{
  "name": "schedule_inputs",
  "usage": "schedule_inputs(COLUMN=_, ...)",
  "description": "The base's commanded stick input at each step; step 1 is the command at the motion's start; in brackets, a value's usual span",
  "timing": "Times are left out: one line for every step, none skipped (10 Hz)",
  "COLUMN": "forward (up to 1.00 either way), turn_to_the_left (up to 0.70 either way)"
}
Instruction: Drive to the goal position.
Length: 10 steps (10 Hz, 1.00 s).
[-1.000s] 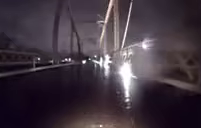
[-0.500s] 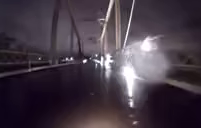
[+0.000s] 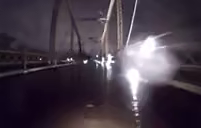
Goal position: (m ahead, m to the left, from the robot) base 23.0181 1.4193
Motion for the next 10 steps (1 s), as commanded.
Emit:
schedule_inputs(forward=1.0, turn_to_the_left=0.0)
schedule_inputs(forward=1.0, turn_to_the_left=0.0)
schedule_inputs(forward=1.0, turn_to_the_left=0.0)
schedule_inputs(forward=1.0, turn_to_the_left=0.0)
schedule_inputs(forward=1.0, turn_to_the_left=0.0)
schedule_inputs(forward=1.0, turn_to_the_left=0.0)
schedule_inputs(forward=1.0, turn_to_the_left=0.0)
schedule_inputs(forward=1.0, turn_to_the_left=0.0)
schedule_inputs(forward=1.0, turn_to_the_left=0.0)
schedule_inputs(forward=1.0, turn_to_the_left=0.0)
